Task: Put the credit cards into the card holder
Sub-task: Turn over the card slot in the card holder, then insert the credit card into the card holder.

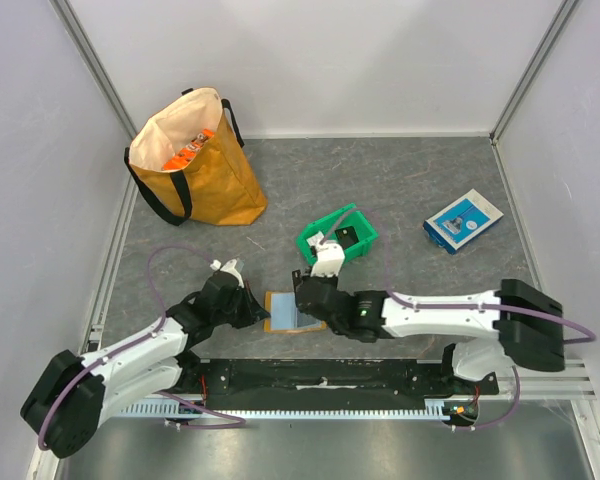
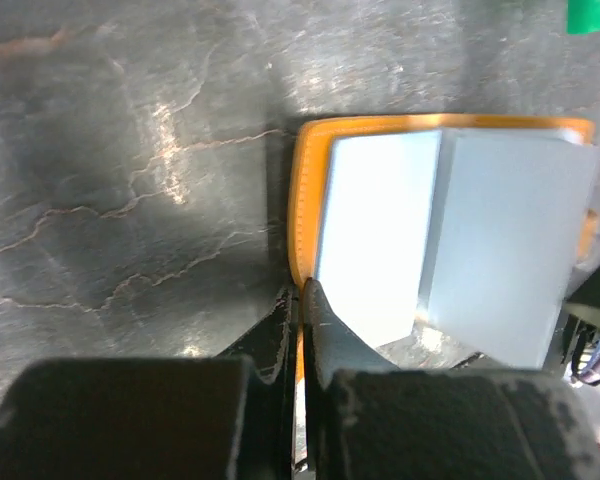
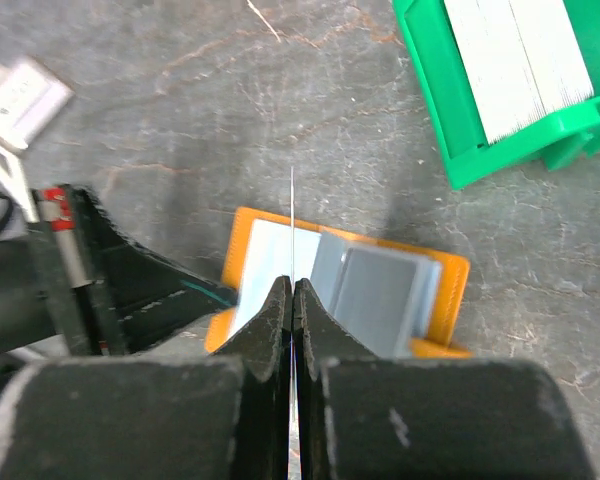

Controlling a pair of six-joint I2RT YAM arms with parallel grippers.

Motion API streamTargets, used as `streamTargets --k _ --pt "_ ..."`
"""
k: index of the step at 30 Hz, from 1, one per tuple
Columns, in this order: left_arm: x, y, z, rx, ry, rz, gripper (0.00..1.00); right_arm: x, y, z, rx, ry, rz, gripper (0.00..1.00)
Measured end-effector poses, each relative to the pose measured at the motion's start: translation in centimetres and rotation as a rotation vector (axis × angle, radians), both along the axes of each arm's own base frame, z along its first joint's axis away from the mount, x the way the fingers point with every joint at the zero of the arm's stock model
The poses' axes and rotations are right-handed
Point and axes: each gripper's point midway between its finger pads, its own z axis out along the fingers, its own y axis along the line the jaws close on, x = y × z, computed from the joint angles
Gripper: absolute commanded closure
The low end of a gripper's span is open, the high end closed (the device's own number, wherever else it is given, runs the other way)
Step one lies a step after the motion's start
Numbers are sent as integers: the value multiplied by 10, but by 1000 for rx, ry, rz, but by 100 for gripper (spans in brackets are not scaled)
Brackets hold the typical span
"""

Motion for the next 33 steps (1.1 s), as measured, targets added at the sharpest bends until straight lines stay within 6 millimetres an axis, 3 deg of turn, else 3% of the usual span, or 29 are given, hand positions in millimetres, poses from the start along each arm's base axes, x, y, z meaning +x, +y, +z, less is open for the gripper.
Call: streamTargets --k 2,7,16,21,33 --pt "-5 3 -14 22 42 9 98 1 -5 7 82 18 27 100" --pt "1 -1 -13 7 29 13 98 2 -5 7 221 76 92 100" --pt "1 1 -11 9 22 20 98 -7 -5 -36 328 231 116 100" --pt "-1 3 -11 7 17 22 98 -12 -17 -62 362 294 58 100" --pt "-2 3 -11 3 17 24 98 -15 -14 -80 453 348 17 100"
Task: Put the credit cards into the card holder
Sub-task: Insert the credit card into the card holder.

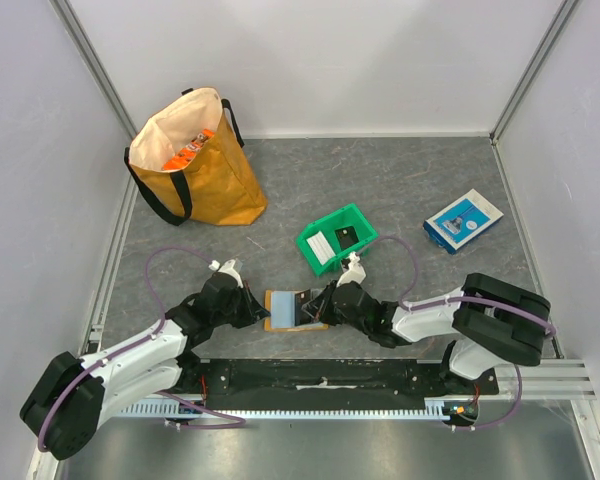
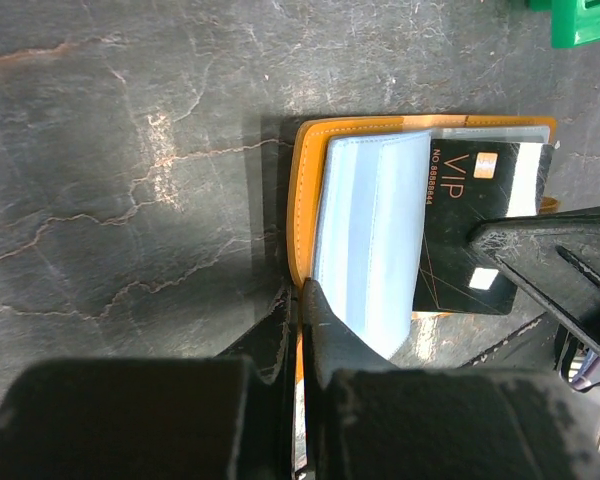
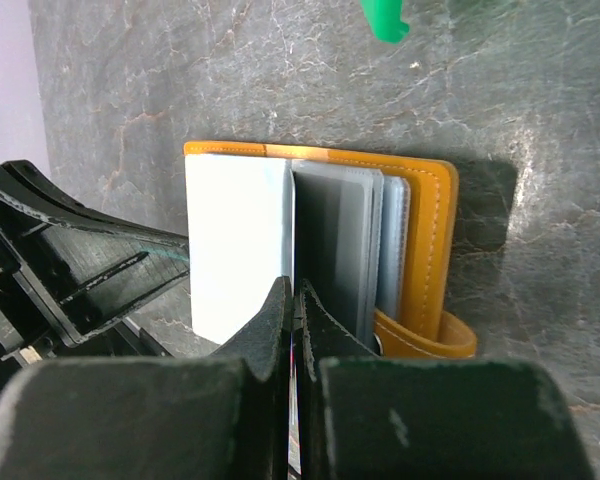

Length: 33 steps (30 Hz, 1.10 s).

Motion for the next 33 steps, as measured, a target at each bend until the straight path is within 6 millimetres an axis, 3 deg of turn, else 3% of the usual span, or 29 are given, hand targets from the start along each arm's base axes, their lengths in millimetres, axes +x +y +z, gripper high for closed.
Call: streamTargets --k 11,23,26,33 --pt "1 1 -1 3 -3 6 98 -4 8 0 109 34 1 100" --pt "1 2 -1 4 -4 8 98 -5 9 -4 111 51 -1 100" --pt "1 3 0 8 -7 13 93 -4 10 -6 110 58 -7 100" --pt "0 7 2 16 -13 23 69 -2 13 -7 97 76 -15 100"
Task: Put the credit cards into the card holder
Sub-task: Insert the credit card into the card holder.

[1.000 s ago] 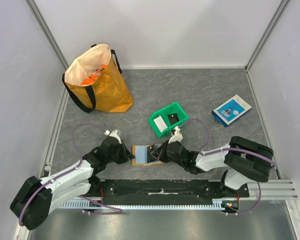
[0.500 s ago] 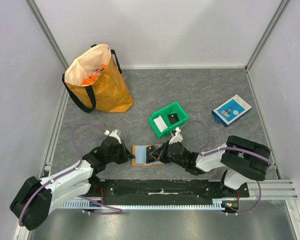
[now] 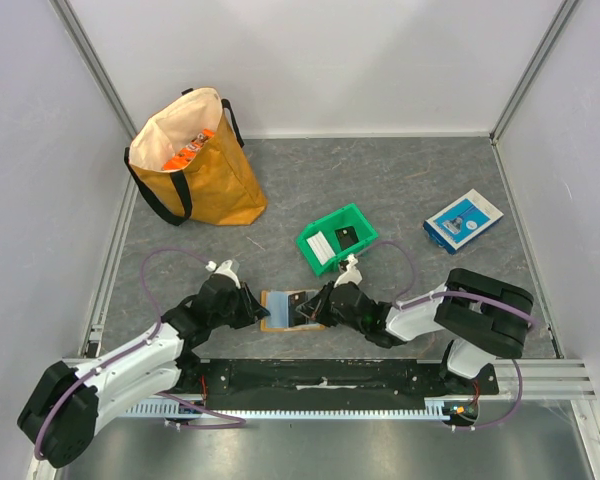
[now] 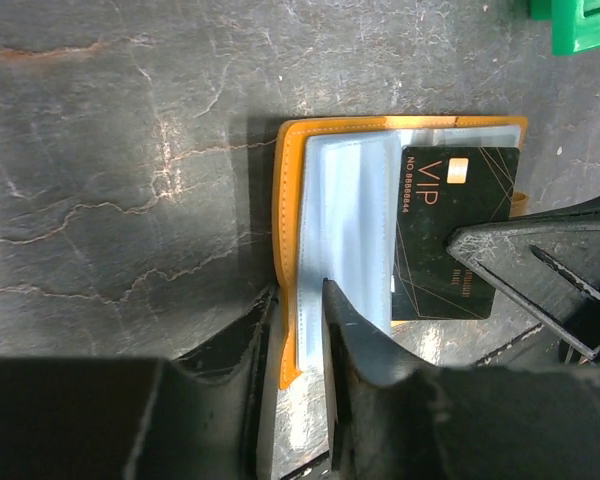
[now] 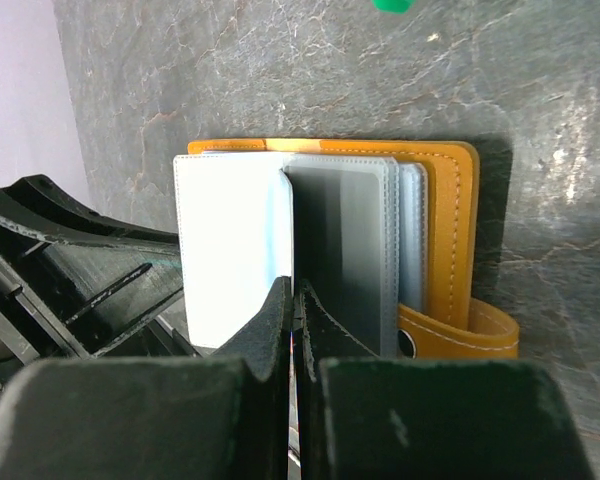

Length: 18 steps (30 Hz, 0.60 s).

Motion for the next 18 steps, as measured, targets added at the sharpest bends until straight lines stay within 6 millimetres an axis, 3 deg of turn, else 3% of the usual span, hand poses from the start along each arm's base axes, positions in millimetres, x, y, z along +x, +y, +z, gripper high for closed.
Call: streamTargets --k 2,4,5,18 --pt "0 1 1 1 -5 4 70 1 2 0 -2 7 -2 100" --pt "1 2 2 5 -10 10 96 1 3 -1 -4 11 -4 100" --pt "1 3 1 9 -9 14 98 1 3 -1 -6 13 -4 100" --pt "1 6 1 17 -10 25 98 1 6 1 6 24 10 100"
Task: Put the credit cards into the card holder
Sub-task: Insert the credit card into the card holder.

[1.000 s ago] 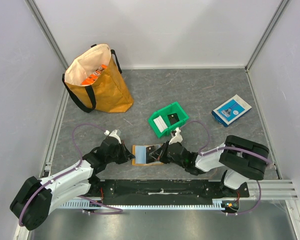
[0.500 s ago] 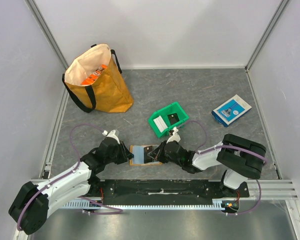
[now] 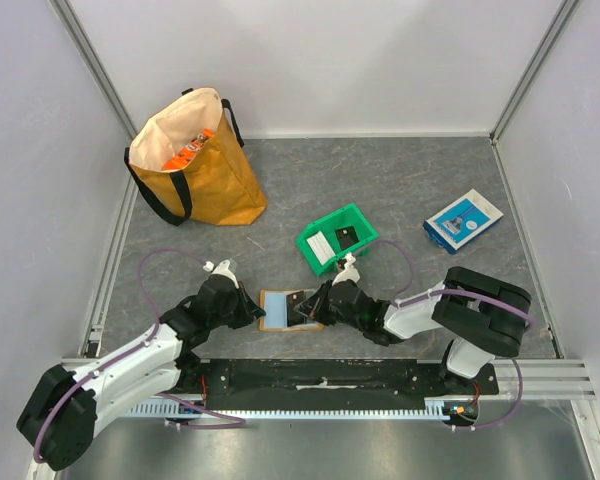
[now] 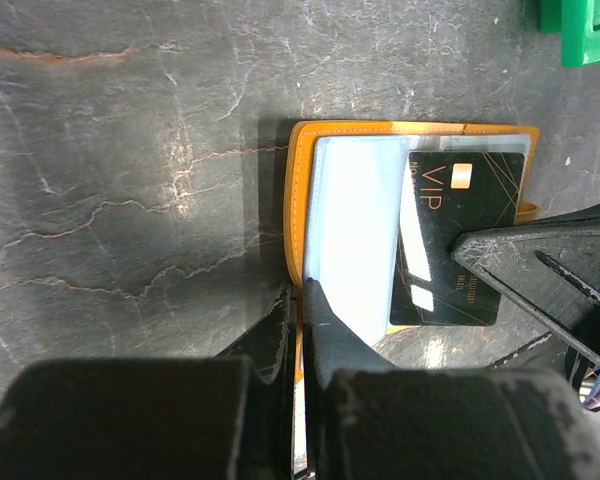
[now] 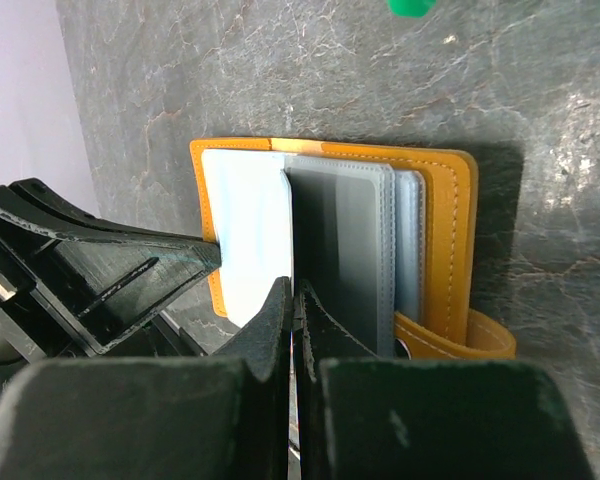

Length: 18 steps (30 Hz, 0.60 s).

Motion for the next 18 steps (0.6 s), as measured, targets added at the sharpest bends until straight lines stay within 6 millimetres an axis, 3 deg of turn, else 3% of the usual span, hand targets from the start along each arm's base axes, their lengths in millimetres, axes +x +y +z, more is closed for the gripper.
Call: streamTargets --k 18 --pt "2 0 -3 17 13 6 98 3 6 -1 58 23 3 100"
